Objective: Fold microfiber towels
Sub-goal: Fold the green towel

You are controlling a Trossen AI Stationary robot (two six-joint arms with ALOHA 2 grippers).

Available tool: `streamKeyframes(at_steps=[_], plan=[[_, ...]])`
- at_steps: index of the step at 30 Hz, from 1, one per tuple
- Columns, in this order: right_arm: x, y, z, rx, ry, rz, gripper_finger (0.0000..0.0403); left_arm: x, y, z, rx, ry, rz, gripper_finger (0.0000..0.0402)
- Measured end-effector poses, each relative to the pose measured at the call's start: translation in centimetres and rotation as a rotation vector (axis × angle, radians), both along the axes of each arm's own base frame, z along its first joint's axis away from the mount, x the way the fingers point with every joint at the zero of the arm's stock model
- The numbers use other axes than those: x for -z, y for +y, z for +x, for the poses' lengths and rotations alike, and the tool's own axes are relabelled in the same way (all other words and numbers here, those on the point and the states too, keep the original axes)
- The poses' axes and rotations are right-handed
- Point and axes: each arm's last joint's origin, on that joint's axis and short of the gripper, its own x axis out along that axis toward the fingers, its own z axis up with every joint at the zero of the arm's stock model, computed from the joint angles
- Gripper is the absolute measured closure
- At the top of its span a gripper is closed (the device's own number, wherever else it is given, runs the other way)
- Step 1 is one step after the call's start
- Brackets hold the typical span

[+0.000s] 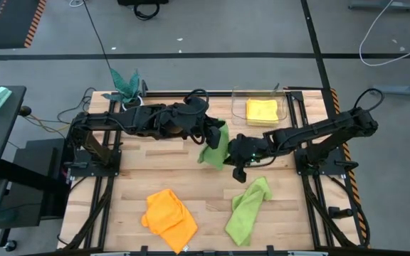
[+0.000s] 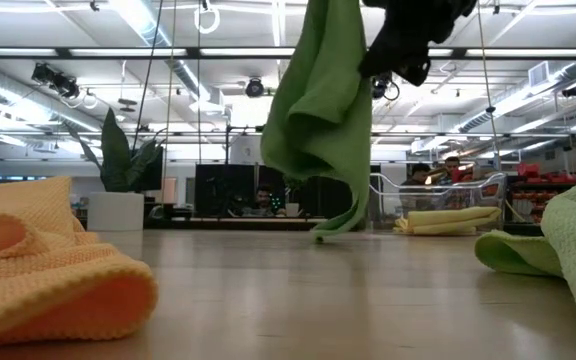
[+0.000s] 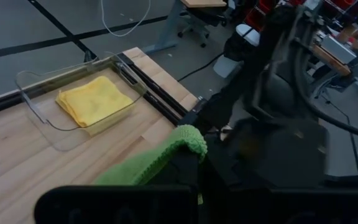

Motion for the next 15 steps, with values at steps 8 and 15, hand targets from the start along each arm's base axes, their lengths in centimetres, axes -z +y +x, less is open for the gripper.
streamKeyframes(at_steps=[8,15], plan=[[-0.9,2.2,-2.4,0.051,0.024,-0.060,0.0401,0.1,1.1,0.0,-0.028,0.021,0.026,0.0395],[-3.9,0.9,-7.4,0.225,-0.004,-0.116,0.0402,0.1,1.2,0.0,-0.028,0.032,0.067,0.0395]])
